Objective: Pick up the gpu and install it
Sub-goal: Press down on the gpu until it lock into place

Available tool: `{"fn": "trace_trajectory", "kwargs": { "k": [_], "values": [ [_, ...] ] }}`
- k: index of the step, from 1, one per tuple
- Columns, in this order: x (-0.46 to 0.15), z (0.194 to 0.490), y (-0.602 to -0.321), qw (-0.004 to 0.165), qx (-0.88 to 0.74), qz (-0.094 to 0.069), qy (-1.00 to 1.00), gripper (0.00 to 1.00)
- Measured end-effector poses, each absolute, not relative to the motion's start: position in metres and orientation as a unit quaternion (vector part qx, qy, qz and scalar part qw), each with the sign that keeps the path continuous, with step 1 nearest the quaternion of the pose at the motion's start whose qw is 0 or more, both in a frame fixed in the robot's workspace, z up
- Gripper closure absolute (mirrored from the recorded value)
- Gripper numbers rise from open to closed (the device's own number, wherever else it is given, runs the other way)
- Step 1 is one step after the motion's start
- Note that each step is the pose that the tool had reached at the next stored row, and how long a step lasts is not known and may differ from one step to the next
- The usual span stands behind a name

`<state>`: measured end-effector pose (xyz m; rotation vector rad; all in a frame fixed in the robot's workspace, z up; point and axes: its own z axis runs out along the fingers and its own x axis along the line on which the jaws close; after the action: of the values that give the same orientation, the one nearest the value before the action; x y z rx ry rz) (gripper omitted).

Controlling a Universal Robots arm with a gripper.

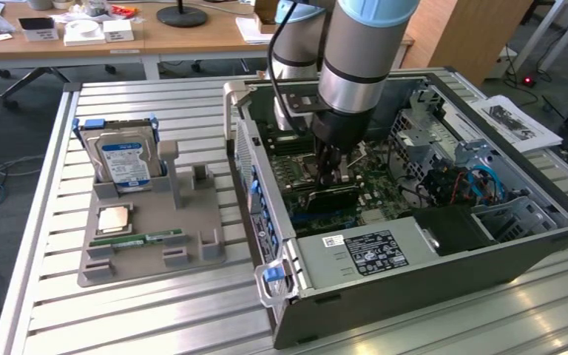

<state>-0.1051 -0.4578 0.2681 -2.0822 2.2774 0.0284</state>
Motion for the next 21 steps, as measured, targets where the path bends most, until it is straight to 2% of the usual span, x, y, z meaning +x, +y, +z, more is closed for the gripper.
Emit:
{"fn": "trace_trajectory", "kwargs": {
  "k": [21],
  "values": [
    [-0.1084, 0.2649, -0.4574, 0.030, -0.675, 0.009, 0.738, 0.89]
  ]
}}
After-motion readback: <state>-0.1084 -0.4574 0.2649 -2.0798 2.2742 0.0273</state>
